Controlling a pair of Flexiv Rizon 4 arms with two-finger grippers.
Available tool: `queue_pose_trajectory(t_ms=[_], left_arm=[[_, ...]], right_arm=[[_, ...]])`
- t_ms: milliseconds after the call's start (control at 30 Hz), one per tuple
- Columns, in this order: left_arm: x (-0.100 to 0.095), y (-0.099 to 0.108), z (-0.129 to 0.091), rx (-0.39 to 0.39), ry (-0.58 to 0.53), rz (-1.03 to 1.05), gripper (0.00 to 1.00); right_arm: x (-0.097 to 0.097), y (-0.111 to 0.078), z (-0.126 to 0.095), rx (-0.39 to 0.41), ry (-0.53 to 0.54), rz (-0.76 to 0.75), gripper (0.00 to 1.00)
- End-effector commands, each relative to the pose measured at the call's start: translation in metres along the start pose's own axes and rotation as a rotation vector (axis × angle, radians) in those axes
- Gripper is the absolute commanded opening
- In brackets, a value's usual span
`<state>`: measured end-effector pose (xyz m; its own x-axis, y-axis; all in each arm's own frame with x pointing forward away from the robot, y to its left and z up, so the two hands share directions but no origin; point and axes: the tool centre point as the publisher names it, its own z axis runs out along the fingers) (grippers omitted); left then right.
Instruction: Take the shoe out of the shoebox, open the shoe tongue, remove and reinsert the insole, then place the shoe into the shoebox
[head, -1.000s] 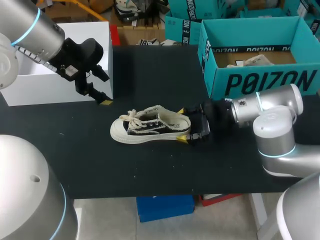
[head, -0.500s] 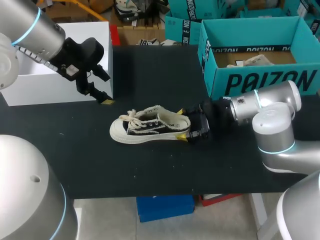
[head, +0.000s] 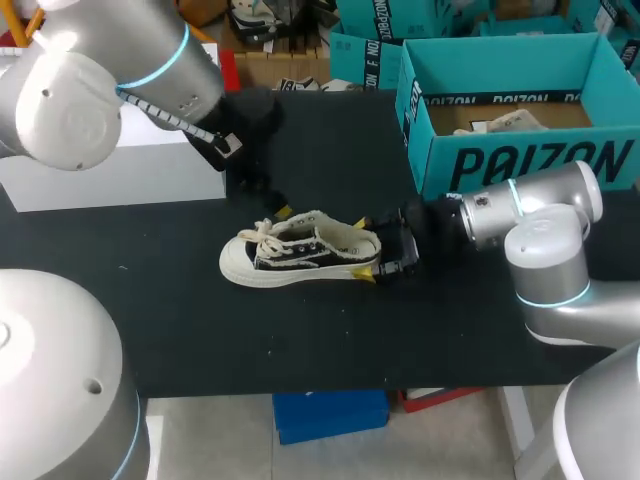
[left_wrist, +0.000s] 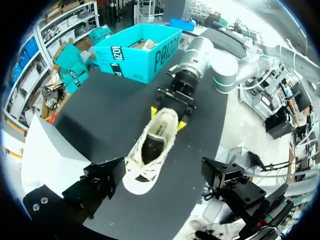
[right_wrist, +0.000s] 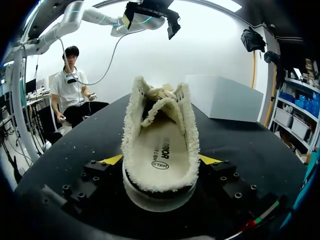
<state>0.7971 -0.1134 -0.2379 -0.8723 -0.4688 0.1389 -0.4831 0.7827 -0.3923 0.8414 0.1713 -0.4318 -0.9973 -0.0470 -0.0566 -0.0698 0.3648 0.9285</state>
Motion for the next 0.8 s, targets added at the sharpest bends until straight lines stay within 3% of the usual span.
queue_pose_trajectory(t_ms=[33,300,367,800], left_arm=[[0.002,-0.023,0.017,-0.063,0.002,-0.063,1.00],[0.014,-0.035,0.034,-0.125,0.008,-0.187,1.00],[0.019,-0.038,0.036,-0.098,0.068,-0.153,1.00],[0.019,-0.038,0.036,-0.098,0.068,-0.153,1.00]], right_arm=[[-0.002,-0.001,0.003,0.001,0.000,0.001,0.00],[-0.002,-0.001,0.003,0.001,0.000,0.001,0.00],[-0.002,-0.001,0.003,0.001,0.000,0.001,0.00],[-0.002,-0.001,0.003,0.001,0.000,0.001,0.00]])
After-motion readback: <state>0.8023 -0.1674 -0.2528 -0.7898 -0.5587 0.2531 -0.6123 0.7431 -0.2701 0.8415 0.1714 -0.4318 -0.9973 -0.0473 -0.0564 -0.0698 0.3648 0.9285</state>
